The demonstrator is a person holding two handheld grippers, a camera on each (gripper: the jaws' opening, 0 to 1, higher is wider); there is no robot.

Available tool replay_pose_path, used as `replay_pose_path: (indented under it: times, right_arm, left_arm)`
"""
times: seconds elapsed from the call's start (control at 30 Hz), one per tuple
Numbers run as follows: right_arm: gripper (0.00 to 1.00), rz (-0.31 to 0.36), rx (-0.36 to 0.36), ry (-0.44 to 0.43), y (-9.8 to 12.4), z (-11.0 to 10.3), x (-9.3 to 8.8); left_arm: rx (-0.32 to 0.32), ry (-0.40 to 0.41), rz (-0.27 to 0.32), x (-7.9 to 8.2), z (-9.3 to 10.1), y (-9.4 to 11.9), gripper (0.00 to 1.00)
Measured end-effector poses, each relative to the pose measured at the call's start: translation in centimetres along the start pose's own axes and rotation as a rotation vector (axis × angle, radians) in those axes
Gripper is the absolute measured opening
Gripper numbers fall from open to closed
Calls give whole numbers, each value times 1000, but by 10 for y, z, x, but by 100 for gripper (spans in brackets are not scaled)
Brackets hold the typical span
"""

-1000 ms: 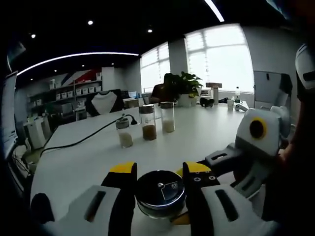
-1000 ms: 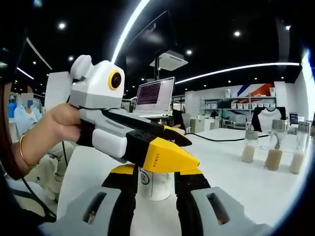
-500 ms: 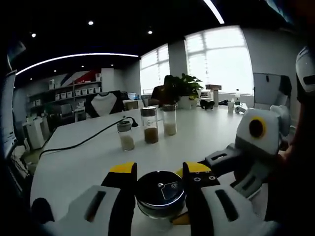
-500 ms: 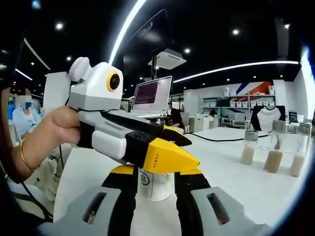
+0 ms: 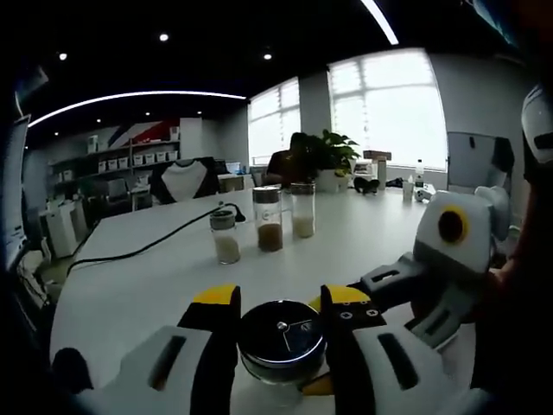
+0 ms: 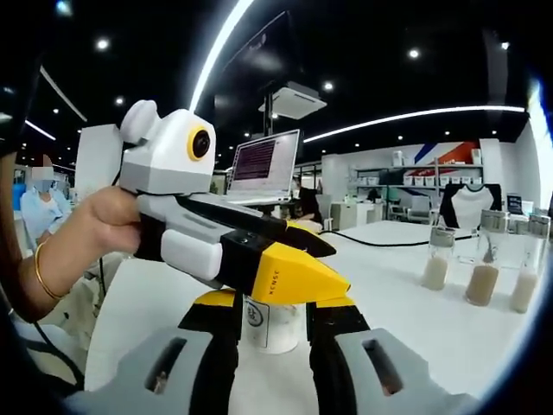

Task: Rotate the seasoning bottle until the label or dispensing opening points toward the visible target arrow and the bottle remains upright within the marked orientation range

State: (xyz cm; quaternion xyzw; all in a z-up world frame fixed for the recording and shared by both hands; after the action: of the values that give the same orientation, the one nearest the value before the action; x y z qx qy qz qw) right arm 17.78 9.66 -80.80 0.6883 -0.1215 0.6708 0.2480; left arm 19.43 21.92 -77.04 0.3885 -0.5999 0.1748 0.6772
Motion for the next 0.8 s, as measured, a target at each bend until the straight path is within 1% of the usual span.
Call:
replay_pose_path:
  times: [0.17,0.23,0.33,0.5,0.6,0.67,0.73,0.8]
  right_arm:
    - [27,-15,5,-8,0,0,-4]
    - [27,-10,1,5,0,0,-3]
    - [27,-7,5,3,-1,0,-4]
    - [28,-12,7,-12,0,0,-5]
    - [29,-22,5,-15,2,0,-7]
    - [29,-25,5,-19,4,1,-8]
    - [29,-26,3,-21,6,1,-8]
    - [29,-27,1,-21,8,1,-8]
  left_arm:
    - [1,17,-10,-5,0,-2,39]
    - [-3,28,5,-6,-2,-2,39]
    - [-4,42,4,-7,-4,-2,39]
    - [-9,20,-23,-6,-3,-2,39]
    - [-3,10,-27,-5,-3,-3,40]
    - [10,6,-35,-6,-3,-3,42]
    - [9,3,-38,-6,-3,-3,45]
    - [27,6,-36,-5,-4,-1,45]
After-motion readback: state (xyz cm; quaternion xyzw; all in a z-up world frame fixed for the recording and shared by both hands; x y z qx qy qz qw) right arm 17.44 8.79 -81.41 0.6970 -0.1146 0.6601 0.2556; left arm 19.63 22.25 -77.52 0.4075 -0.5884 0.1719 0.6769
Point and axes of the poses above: the point that each gripper's makers call its tool centre point, and the gripper's own axes: y roughly backward along the fingers, z roughly to its right, x roughly out of its top, the point moved 10 cm from there along y, roughly backward along the fingers, and after that the axes turned 6 degrees about -z, right-handed, at the moved point
